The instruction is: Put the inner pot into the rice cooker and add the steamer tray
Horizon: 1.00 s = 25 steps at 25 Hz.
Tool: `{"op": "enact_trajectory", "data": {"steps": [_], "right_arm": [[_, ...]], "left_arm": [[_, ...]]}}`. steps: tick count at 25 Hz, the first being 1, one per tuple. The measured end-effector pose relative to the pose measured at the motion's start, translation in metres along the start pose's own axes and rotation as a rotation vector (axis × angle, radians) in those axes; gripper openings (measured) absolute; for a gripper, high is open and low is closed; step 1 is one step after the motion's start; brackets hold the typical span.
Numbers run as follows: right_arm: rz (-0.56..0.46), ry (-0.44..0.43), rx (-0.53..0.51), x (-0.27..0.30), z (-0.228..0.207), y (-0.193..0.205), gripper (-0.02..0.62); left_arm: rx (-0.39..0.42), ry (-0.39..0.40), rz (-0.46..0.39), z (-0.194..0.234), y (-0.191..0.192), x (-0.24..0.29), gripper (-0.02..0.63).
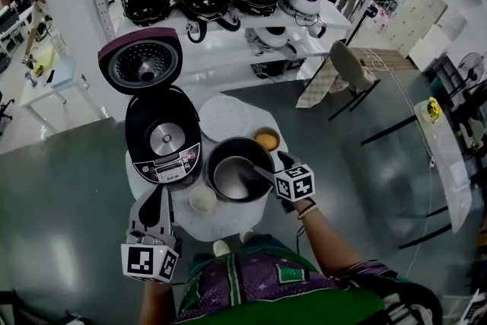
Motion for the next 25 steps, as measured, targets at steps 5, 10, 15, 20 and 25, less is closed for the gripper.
{"op": "enact_trajectory", "data": {"steps": [5,10,15,20,25], "right_arm": [[0.038,-0.013,0.064,0.022,-0.025,0.012,0.379],[0.078,-0.014,0.088,0.035,-0.045,0.019,0.362],[0.134,0.002,0.089,0.046,-0.059,0.023,0.241],[0.168,-0.012,0.093,0.057,-0.070,0.028,0.233],[0.199,-0.008,0.087,0.064,-0.076,0.028,0.219]], "left_arm": [[0.012,-0.032,0.006,-0.005,0.000,0.013,0.021],[0.024,-0.054,0.010,-0.012,-0.002,0.026,0.021],[0.030,-0.072,0.022,-0.015,0.000,0.034,0.021],[0.028,-0.086,0.037,-0.021,0.003,0.041,0.021],[0.023,-0.107,0.049,-0.023,0.007,0.041,0.021]]}}
Point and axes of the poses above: the fingertips, and each gripper's own axes: x forward along the fingers, z to its left, y out of its underside, the point moved 9 cm from there along -x, backward along the fingers, and after that the axes turned 11 degrees about -y, right-handed, at the moved point
